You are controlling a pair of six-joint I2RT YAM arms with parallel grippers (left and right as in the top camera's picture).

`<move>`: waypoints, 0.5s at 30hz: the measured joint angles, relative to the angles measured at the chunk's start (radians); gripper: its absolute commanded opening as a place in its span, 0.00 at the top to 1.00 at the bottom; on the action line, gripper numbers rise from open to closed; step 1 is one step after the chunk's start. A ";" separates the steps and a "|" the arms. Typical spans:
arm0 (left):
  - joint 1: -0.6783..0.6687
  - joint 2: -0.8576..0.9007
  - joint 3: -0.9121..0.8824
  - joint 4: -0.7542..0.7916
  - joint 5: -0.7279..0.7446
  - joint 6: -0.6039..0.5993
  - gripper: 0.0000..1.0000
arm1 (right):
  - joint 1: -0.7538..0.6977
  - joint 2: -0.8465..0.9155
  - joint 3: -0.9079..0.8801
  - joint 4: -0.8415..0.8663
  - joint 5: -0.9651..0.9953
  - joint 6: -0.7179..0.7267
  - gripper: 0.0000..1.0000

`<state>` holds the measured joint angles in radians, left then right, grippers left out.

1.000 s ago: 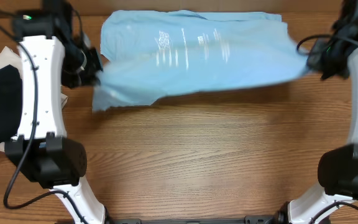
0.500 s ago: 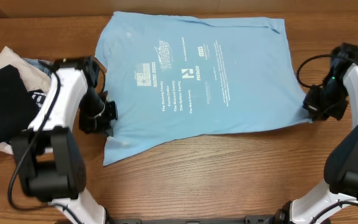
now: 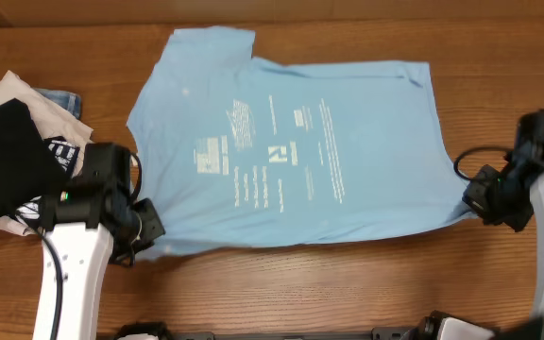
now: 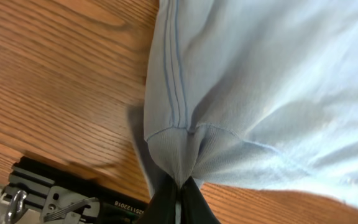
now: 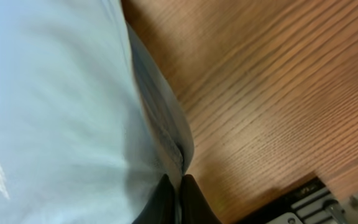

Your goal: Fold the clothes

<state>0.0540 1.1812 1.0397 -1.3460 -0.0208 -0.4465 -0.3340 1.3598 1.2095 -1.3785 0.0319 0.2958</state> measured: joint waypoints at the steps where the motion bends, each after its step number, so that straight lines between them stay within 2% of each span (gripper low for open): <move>1: 0.000 -0.034 -0.010 0.003 -0.006 -0.014 0.96 | 0.000 -0.028 -0.002 0.002 -0.001 0.002 0.96; 6: 0.000 -0.087 -0.016 0.093 -0.016 -0.072 0.96 | 0.000 -0.091 -0.005 0.056 -0.027 0.007 0.96; 15: 0.000 0.076 -0.017 0.314 -0.018 -0.088 0.96 | 0.031 0.109 -0.008 0.229 -0.048 0.004 0.96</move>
<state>0.0540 1.2572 1.0229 -1.0317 -0.0383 -0.5343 -0.3027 1.4689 1.2011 -1.1492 -0.0158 0.2996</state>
